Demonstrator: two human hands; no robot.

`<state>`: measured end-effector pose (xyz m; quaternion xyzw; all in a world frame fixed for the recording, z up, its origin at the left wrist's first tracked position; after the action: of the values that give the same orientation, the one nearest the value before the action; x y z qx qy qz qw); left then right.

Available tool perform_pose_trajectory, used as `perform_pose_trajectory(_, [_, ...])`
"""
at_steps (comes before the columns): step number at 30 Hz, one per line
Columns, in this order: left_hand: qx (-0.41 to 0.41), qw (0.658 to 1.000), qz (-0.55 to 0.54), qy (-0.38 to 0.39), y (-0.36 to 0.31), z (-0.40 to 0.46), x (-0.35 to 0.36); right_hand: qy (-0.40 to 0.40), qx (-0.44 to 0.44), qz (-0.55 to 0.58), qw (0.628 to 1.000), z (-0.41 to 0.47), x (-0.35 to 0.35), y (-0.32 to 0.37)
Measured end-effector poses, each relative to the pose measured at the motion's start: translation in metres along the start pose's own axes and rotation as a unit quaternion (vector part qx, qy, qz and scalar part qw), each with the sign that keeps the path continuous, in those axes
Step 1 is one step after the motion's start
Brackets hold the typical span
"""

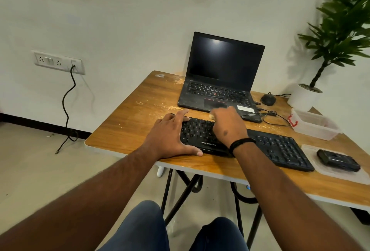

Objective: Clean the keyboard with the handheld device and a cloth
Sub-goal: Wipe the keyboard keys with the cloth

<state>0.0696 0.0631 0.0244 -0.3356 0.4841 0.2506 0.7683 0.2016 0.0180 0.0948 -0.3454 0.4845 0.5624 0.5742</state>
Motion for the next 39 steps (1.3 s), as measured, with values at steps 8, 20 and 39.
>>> perform_pose_trajectory(8, [0.001,1.0,0.001,0.0,0.0,0.0,0.0,0.044,-0.055,-0.037,0.997,-0.012,0.021,0.018])
perform_pose_trajectory(20, [0.002,1.0,0.0,-0.001,0.002,0.002,0.003,0.09,-0.048,-0.023,0.994,-0.052,0.024,0.035])
perform_pose_trajectory(39, [0.006,1.0,-0.006,-0.004,0.0,0.001,0.0,0.015,-0.008,0.065,0.998,-0.052,-0.004,0.021])
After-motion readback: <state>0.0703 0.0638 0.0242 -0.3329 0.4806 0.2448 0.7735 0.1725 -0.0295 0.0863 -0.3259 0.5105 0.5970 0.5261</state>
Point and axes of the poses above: each hand's wrist, its own z-axis towards the middle knuckle, its own x-axis out of the palm, y = z × x, the point moved 10 cm from there along z, towards the middle knuckle, and after that the axes turned 8 degrees about z, right-handed, at the moved point
